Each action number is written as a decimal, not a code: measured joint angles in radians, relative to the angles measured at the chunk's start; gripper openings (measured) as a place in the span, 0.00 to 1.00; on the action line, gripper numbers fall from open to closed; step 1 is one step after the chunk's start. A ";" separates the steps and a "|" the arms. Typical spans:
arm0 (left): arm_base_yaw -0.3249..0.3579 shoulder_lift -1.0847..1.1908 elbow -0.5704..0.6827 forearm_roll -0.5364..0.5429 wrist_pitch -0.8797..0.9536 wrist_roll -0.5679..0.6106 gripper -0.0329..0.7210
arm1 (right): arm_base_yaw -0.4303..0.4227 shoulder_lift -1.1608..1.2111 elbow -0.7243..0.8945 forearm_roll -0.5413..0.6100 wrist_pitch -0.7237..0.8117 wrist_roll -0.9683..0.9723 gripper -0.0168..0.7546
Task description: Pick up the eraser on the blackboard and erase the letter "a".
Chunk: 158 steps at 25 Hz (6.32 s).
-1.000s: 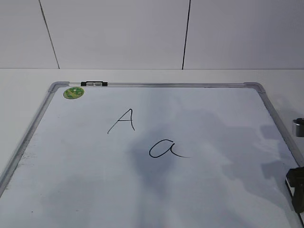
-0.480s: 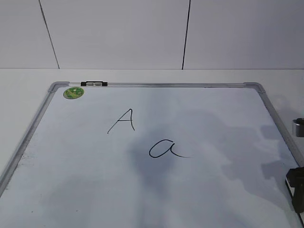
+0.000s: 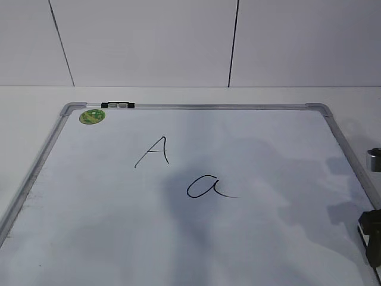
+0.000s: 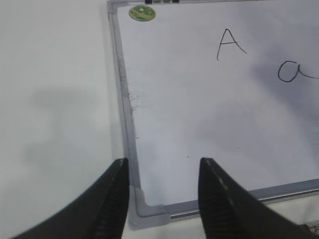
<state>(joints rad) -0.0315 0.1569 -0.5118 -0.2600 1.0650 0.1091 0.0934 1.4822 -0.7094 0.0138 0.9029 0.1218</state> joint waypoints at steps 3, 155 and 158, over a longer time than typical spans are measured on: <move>0.000 0.135 -0.016 -0.058 -0.052 0.000 0.50 | 0.000 0.000 0.000 0.000 0.002 0.000 0.75; 0.004 1.720 -0.601 -0.001 -0.259 0.017 0.06 | 0.501 0.661 -0.973 -0.050 0.314 -0.003 0.75; 0.004 1.720 -0.601 -0.001 -0.259 0.017 0.06 | 0.449 0.661 -0.973 -0.092 0.314 0.003 0.75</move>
<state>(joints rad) -0.0275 1.8772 -1.1129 -0.2613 0.8056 0.1258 0.5422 2.1430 -1.6827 -0.0779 1.2174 0.1248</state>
